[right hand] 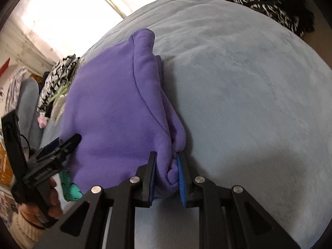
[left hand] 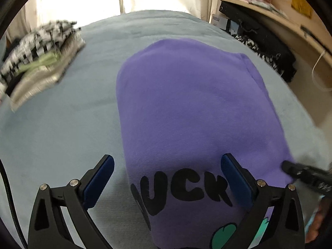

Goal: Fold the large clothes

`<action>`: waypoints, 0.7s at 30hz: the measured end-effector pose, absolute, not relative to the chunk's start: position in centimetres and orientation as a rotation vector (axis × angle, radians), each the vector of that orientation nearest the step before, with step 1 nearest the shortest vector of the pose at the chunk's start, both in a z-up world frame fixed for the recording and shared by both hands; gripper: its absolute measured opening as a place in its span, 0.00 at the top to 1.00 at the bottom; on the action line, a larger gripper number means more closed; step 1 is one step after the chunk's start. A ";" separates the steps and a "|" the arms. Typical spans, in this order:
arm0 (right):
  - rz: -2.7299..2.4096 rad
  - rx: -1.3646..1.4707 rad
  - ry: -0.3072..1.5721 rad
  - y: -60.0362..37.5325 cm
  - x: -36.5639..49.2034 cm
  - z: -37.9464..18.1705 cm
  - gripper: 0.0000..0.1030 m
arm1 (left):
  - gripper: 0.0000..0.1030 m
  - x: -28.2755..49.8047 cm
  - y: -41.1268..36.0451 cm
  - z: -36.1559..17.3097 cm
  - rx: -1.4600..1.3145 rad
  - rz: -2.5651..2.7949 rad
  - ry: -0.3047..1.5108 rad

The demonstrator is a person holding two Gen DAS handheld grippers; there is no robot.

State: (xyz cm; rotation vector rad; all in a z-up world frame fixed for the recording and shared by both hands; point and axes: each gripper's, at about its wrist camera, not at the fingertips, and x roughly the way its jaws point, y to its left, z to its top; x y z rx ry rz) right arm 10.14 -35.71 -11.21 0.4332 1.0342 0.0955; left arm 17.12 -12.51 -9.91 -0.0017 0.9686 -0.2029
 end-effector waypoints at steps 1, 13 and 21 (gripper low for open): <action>0.093 0.422 1.038 -35.7 10.3 -11.2 0.77 | 0.01 17.2 -12.0 -9.9 -0.041 -0.217 0.972; 0.050 0.334 0.898 -35.0 10.3 -4.5 0.70 | 0.03 16.8 -10.2 -5.6 -0.090 -0.157 0.869; 0.120 0.250 0.807 -30.4 14.8 -3.1 0.70 | 0.43 18.0 -10.5 -5.1 -0.175 -0.205 0.892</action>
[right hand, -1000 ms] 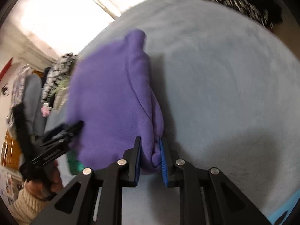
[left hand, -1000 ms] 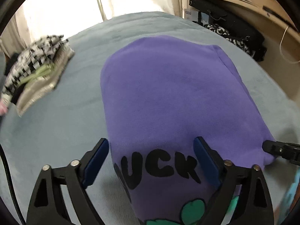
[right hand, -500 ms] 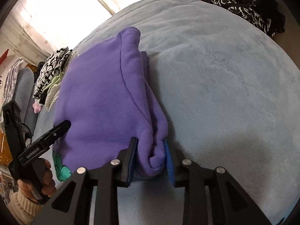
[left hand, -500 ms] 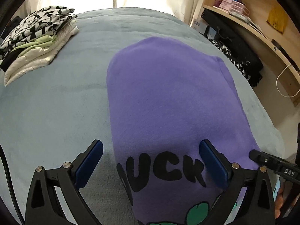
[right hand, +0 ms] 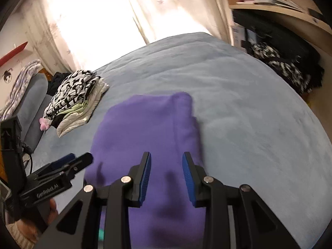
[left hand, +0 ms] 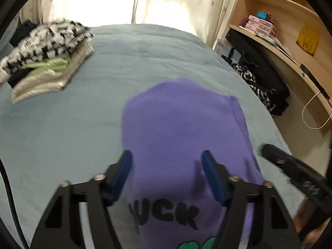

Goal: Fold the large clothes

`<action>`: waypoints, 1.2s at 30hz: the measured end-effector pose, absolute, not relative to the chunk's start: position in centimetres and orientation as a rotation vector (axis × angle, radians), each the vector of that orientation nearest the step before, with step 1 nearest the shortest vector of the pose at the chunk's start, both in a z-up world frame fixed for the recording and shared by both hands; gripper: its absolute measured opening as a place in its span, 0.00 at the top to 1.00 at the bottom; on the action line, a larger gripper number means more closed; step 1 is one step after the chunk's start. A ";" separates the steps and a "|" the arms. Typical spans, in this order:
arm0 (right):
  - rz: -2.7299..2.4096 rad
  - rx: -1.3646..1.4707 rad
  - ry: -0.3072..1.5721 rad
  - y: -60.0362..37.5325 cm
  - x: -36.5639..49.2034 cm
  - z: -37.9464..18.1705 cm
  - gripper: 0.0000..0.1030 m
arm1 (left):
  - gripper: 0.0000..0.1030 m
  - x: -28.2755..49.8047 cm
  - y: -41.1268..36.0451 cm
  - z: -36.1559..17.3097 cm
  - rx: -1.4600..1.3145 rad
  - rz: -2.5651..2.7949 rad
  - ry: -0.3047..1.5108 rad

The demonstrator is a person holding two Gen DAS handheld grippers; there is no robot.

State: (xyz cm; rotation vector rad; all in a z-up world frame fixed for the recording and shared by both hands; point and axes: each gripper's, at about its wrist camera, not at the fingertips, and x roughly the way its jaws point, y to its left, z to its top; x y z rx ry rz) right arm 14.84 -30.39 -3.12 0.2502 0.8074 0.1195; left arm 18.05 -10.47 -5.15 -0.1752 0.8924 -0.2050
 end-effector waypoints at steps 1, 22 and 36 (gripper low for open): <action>0.131 0.245 0.817 -29.9 15.6 -3.5 0.70 | 0.51 18.4 -10.6 -5.7 -0.187 -0.215 0.916; 0.145 0.174 0.951 -28.0 20.5 -10.8 0.79 | 0.45 18.5 -13.5 -8.0 0.013 -0.185 0.833; 0.122 0.207 0.983 -28.5 19.7 -9.8 0.75 | 0.34 18.1 -11.3 -7.0 -0.088 -0.182 0.922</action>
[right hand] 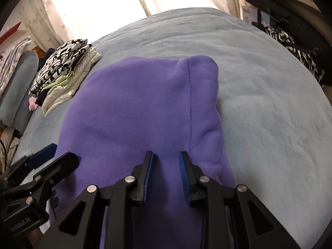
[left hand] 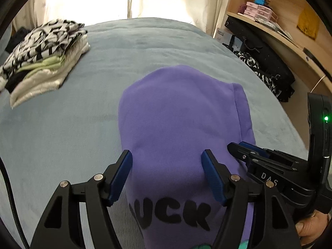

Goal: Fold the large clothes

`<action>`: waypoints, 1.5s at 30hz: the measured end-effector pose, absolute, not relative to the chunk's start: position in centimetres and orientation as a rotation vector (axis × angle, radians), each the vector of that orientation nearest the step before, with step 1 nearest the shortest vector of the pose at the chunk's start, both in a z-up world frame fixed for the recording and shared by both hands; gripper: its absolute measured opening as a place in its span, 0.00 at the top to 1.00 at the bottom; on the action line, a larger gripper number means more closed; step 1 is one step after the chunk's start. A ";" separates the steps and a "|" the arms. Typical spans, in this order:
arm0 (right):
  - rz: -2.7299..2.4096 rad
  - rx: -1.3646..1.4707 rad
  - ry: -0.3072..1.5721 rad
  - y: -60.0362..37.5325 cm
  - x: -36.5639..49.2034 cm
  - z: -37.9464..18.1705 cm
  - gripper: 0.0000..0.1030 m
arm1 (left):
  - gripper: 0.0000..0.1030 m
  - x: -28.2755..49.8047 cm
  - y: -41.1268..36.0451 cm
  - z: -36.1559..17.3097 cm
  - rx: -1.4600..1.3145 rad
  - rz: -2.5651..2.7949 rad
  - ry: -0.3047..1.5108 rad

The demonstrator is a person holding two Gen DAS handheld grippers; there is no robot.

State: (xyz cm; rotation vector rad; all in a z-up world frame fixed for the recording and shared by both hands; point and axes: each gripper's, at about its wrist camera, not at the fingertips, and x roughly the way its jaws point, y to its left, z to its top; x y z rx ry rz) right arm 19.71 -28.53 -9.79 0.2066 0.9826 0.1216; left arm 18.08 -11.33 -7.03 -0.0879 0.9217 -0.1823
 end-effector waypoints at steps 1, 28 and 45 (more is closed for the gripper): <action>0.119 0.209 0.987 -28.5 19.5 -9.5 0.73 | 0.32 17.9 -11.1 -6.9 -0.091 -0.184 0.926; 0.172 0.519 1.049 -38.6 16.0 -7.1 0.34 | 0.09 15.5 -5.8 -10.7 -0.462 -0.321 1.105; 0.546 0.709 1.258 -36.4 23.1 -15.9 0.24 | 0.01 19.8 -8.3 -14.5 -0.585 -0.416 1.125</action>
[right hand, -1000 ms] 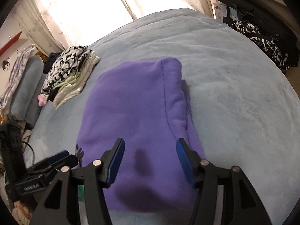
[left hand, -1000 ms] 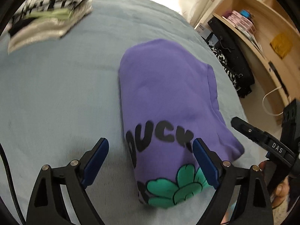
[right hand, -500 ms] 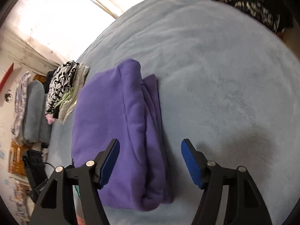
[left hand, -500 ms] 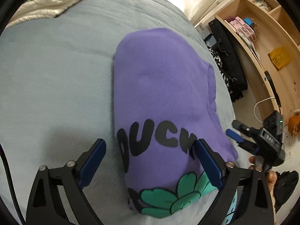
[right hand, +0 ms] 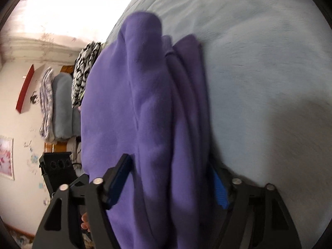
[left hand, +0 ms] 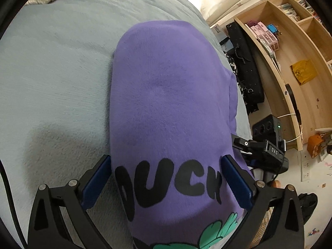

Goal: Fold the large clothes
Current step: 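Lift the gripped purple bundle with both tools and carry it toward the clothes stack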

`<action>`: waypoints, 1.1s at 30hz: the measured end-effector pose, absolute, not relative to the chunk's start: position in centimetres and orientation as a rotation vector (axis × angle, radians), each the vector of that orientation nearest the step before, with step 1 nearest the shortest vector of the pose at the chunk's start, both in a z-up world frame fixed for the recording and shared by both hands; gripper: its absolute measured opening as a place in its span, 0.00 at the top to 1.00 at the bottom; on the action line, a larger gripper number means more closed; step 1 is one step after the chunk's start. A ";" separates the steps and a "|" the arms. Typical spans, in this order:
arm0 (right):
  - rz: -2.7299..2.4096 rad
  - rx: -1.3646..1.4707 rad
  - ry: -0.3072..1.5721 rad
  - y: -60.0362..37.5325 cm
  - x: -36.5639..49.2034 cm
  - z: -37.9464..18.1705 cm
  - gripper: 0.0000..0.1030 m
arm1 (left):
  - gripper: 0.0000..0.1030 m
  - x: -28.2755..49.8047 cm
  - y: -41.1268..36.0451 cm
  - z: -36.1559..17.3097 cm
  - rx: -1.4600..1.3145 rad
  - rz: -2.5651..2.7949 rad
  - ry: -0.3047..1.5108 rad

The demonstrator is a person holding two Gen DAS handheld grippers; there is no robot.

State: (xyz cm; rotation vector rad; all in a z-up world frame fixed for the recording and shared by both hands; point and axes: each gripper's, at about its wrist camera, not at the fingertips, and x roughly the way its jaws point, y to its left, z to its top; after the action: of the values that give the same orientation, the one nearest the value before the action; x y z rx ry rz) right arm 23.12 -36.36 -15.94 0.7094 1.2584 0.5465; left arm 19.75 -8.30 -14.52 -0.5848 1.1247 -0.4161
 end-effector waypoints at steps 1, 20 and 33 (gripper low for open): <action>0.563 0.710 1.255 -36.0 23.3 -16.1 0.22 | 0.01 20.0 -8.4 -14.7 -0.593 -0.424 1.127; 0.554 0.620 1.148 -33.1 22.2 -14.8 0.41 | 0.01 20.7 -10.1 -14.4 -0.539 -0.396 1.094; 0.505 0.491 1.034 -30.0 19.5 -9.4 0.58 | 0.08 18.3 -7.9 -8.6 -0.438 -0.373 0.977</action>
State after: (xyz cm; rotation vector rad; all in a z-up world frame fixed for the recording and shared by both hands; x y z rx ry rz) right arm 19.46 -30.00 -9.42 0.4909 1.0341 0.5051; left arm 18.26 -7.95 -8.65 -0.4379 0.9774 -0.3734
